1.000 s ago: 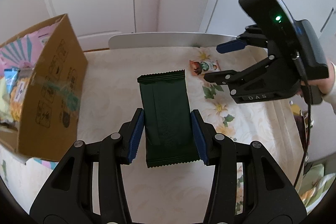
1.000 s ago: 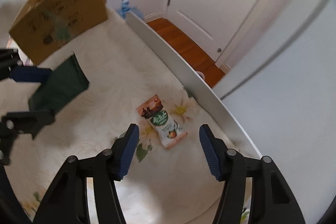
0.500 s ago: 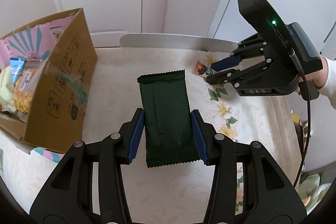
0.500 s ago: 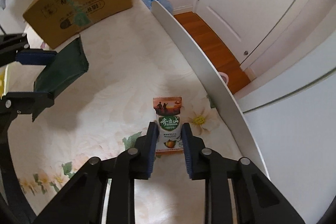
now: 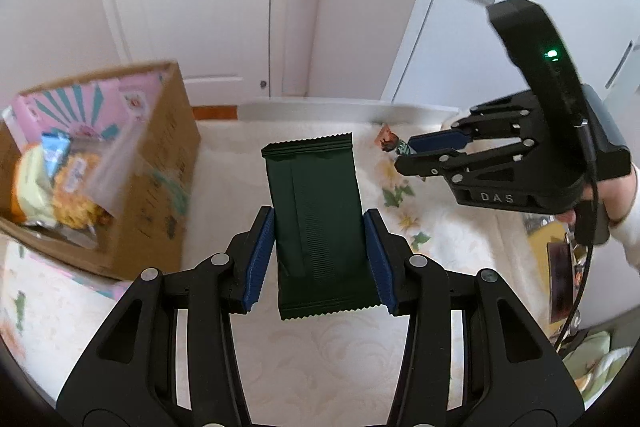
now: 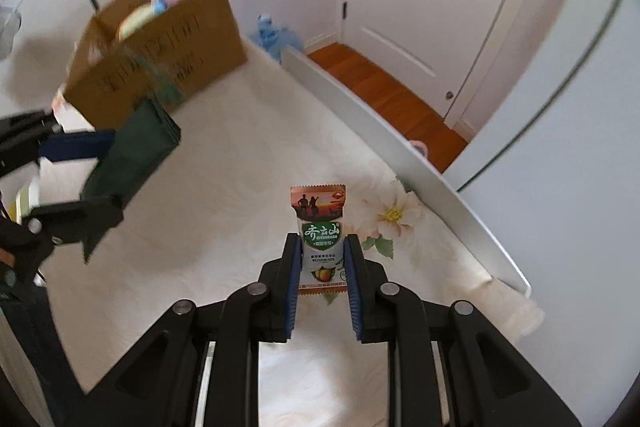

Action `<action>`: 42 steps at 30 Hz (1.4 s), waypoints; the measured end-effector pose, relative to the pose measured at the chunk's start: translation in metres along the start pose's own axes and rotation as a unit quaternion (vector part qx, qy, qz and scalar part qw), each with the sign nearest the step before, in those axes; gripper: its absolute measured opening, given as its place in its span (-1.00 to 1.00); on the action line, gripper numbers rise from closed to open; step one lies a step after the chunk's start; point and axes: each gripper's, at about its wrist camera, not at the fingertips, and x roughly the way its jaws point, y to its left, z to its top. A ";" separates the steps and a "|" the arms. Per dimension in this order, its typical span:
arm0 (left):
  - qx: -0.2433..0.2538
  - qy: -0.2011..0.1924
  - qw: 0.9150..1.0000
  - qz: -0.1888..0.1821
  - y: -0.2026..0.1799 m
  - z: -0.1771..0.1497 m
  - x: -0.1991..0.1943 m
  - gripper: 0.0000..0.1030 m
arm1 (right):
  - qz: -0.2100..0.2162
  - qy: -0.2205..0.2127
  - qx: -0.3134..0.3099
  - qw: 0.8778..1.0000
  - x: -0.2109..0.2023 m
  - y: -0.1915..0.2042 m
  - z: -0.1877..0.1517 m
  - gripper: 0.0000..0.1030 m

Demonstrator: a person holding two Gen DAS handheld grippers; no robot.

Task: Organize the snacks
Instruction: 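Carry both packets over the box and open both tools to drop them inside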

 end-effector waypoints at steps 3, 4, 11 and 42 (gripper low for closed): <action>-0.001 -0.019 1.000 -0.001 0.006 0.015 -0.028 -0.19 | -0.003 -0.024 0.024 0.999 -0.029 0.009 0.001 -0.62; -0.001 -0.027 1.000 -0.002 0.009 0.020 -0.038 -0.19 | -0.008 -0.037 0.035 0.999 -0.044 0.015 0.005 -0.62; -0.010 -0.062 0.998 0.011 0.055 0.053 -0.095 -0.19 | -0.032 -0.114 0.064 0.991 -0.113 0.056 0.050 -0.62; -0.027 0.064 0.998 -0.007 0.326 0.058 -0.038 -0.19 | -0.053 -0.098 0.215 0.970 0.007 0.216 0.218 -0.62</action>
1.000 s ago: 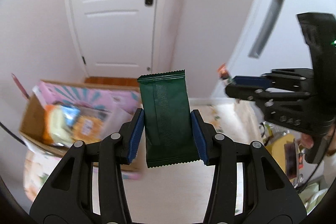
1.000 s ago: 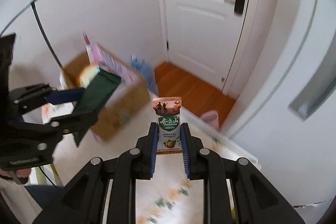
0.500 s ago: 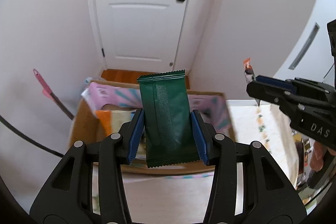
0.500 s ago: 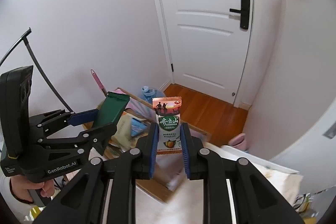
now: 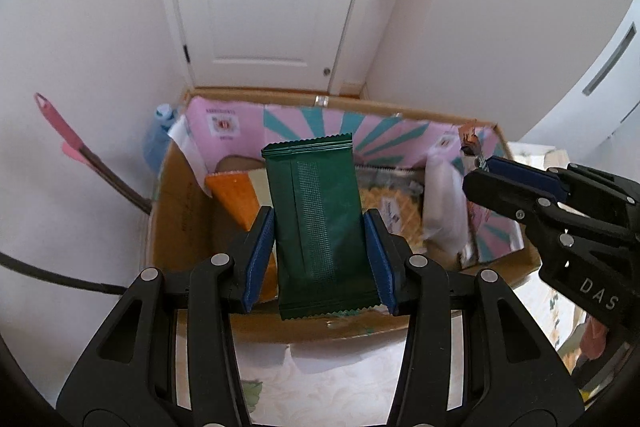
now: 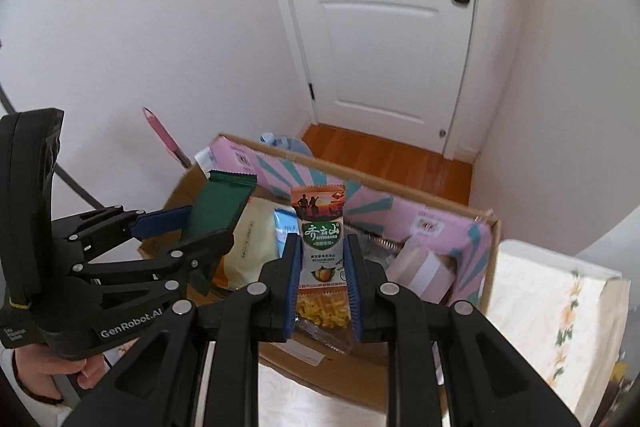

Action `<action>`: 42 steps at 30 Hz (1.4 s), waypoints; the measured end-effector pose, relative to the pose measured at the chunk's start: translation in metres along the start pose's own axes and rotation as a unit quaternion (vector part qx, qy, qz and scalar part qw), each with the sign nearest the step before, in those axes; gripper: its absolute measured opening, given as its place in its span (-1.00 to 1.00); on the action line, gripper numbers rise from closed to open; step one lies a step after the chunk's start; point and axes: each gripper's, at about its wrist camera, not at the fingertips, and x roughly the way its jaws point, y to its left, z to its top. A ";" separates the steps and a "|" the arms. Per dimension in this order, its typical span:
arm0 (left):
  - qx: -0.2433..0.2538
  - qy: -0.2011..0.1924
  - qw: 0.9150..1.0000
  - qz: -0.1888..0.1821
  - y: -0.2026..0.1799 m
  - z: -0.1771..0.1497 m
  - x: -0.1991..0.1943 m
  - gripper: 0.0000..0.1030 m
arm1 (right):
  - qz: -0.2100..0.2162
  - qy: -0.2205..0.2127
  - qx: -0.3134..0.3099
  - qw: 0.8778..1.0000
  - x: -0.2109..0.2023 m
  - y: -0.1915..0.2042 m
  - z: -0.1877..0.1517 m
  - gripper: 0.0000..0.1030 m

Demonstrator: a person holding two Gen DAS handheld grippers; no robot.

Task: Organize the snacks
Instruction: 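Carry both packets over the box and open both tools to drop them inside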

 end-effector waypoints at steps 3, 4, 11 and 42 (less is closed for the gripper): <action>-0.001 0.012 1.000 -0.005 0.003 0.001 0.012 -0.19 | -0.003 0.014 0.016 1.000 0.011 0.003 -0.003 -0.62; -0.003 0.015 1.000 -0.008 0.004 0.004 0.014 -0.19 | -0.005 0.018 0.022 1.000 0.016 0.004 -0.004 -0.62; 0.016 0.006 1.000 -0.006 -0.002 0.017 0.019 0.48 | -0.011 0.026 0.036 0.999 0.023 0.000 0.000 -0.62; 0.041 -0.026 0.997 0.061 -0.001 -0.017 -0.021 0.96 | -0.002 0.049 0.142 0.989 0.026 -0.033 0.000 0.98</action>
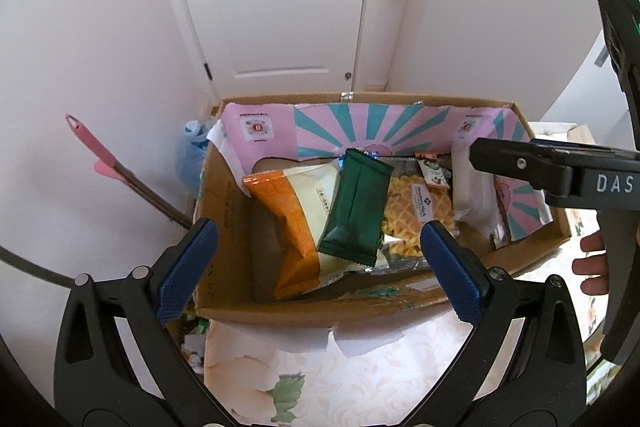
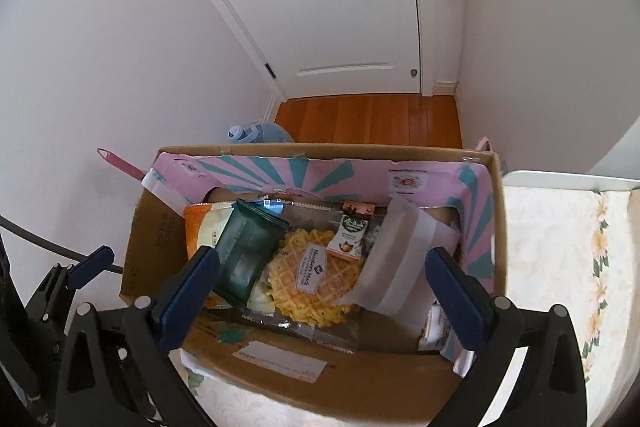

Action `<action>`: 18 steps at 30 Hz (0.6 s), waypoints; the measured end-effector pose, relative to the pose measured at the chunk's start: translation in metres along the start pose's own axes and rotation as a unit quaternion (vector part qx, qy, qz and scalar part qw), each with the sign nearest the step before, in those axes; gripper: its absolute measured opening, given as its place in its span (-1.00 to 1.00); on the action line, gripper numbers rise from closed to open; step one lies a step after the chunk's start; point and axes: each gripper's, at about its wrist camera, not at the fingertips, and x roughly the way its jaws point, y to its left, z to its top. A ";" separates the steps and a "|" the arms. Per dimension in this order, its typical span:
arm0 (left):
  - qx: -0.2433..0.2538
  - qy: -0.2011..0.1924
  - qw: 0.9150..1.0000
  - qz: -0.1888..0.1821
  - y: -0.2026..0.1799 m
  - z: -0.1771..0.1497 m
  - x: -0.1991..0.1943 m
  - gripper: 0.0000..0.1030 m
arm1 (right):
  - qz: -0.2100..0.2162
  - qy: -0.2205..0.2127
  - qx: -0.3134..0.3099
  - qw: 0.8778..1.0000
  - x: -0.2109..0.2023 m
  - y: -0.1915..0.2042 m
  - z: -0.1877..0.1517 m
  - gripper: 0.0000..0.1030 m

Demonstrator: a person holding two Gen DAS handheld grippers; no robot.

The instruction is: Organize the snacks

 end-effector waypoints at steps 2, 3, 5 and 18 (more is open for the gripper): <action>-0.002 -0.008 1.000 0.002 -0.002 0.000 -0.010 0.96 | -0.003 -0.010 -0.004 1.000 -0.010 0.000 -0.003 0.98; -0.003 -0.013 1.000 0.003 -0.004 0.000 -0.015 0.96 | -0.005 -0.017 -0.007 1.000 -0.016 0.001 -0.004 0.98; -0.003 -0.028 1.000 0.005 -0.009 0.001 -0.032 0.96 | -0.007 -0.031 -0.013 0.999 -0.030 0.002 -0.005 0.98; 0.009 -0.172 0.985 0.030 -0.067 0.000 -0.165 0.99 | -0.098 -0.192 -0.052 0.975 -0.193 -0.002 -0.040 0.98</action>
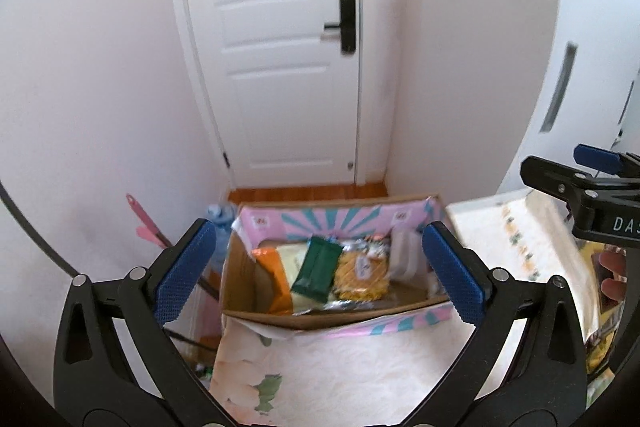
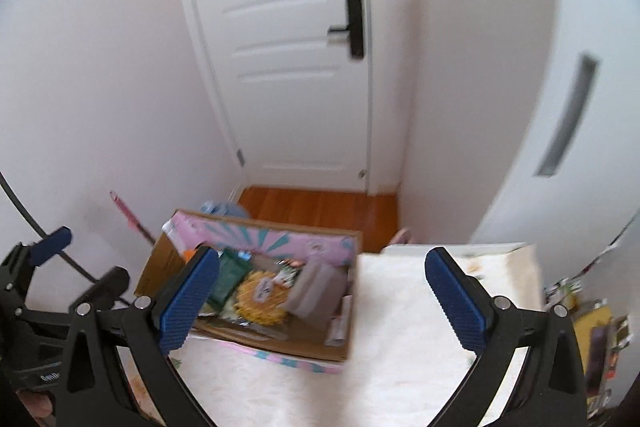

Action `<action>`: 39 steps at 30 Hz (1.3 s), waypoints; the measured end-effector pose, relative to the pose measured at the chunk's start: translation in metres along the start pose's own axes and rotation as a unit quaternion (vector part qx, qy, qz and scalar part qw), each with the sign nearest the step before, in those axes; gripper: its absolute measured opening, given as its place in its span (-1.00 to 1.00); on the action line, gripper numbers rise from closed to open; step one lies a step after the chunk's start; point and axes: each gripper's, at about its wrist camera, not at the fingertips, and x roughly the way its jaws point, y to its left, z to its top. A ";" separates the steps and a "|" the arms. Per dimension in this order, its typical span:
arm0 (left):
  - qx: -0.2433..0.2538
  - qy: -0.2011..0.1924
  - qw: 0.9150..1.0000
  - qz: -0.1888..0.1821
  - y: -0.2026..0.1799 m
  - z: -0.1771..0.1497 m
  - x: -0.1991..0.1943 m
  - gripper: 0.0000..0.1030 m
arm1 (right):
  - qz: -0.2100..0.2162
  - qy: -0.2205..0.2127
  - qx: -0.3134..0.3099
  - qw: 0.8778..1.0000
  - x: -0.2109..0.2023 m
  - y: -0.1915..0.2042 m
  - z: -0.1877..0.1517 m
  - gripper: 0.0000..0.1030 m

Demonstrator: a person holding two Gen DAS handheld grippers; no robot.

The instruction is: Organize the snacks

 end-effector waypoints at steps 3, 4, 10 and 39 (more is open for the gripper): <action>-0.008 -0.024 1.000 -0.003 -0.007 0.003 -0.021 0.99 | -0.024 -0.030 -0.004 0.999 -0.031 -0.009 -0.003 0.98; -0.014 -0.032 0.999 -0.005 -0.008 0.003 -0.028 0.99 | -0.030 -0.037 -0.006 0.999 -0.038 -0.011 -0.005 0.98; -0.032 -0.055 0.998 -0.018 -0.016 0.001 -0.054 0.99 | -0.061 -0.070 0.000 0.996 -0.076 -0.026 -0.021 0.98; -0.020 -0.079 0.996 -0.022 -0.043 0.008 -0.064 0.99 | -0.082 -0.118 0.016 0.990 -0.103 -0.040 -0.035 0.98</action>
